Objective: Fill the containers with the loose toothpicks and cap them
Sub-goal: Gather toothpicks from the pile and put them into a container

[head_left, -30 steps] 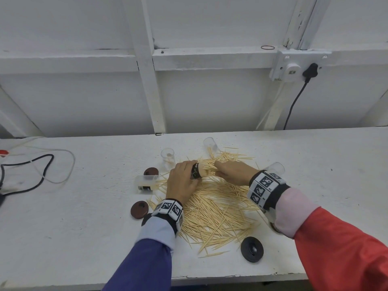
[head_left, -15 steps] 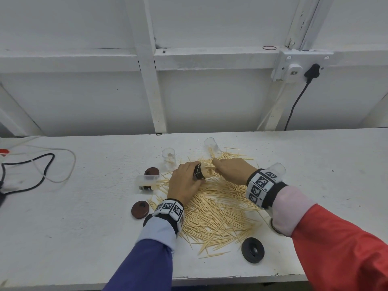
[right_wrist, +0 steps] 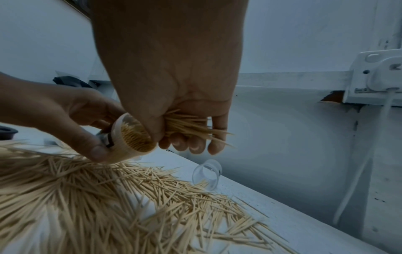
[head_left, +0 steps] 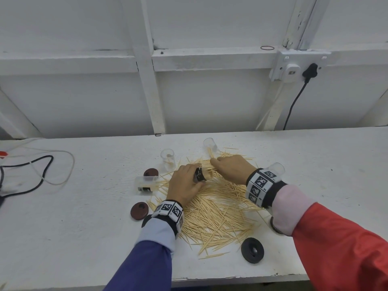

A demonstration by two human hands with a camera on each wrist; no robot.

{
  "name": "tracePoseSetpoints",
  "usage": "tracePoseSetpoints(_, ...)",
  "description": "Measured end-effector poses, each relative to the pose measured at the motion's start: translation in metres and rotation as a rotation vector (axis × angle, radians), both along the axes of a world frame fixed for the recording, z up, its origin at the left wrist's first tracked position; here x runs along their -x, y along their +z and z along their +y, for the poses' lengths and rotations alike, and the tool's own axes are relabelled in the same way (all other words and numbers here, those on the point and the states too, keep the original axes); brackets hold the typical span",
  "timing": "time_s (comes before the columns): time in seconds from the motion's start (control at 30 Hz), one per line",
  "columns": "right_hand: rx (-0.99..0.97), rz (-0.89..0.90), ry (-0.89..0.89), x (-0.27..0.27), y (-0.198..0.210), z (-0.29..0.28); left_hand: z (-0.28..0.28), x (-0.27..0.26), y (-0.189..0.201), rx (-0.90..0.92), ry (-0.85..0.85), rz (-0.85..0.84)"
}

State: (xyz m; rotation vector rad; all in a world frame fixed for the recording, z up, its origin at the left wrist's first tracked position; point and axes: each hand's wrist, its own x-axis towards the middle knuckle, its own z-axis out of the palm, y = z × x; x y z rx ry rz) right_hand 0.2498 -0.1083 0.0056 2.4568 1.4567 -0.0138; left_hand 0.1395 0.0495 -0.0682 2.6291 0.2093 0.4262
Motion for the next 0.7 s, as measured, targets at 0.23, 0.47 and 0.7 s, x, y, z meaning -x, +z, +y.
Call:
tracePoseSetpoints(0.23,0.006,0.041,-0.010,0.0061,0.0005,0.0071,0.0001,-0.0012,-0.0028,0.022,-0.044,0.012)
tracePoseSetpoints(0.47,-0.176,0.240,-0.129,-0.0005,0.0001,0.0102,0.0003,-0.0007,-0.0026,0.040,-0.025,0.024)
tracePoseSetpoints(0.7,-0.293,0.229,-0.159,-0.0011,-0.0044,0.0102,-0.0008,0.0014,-0.0004,0.050,0.003,0.014)
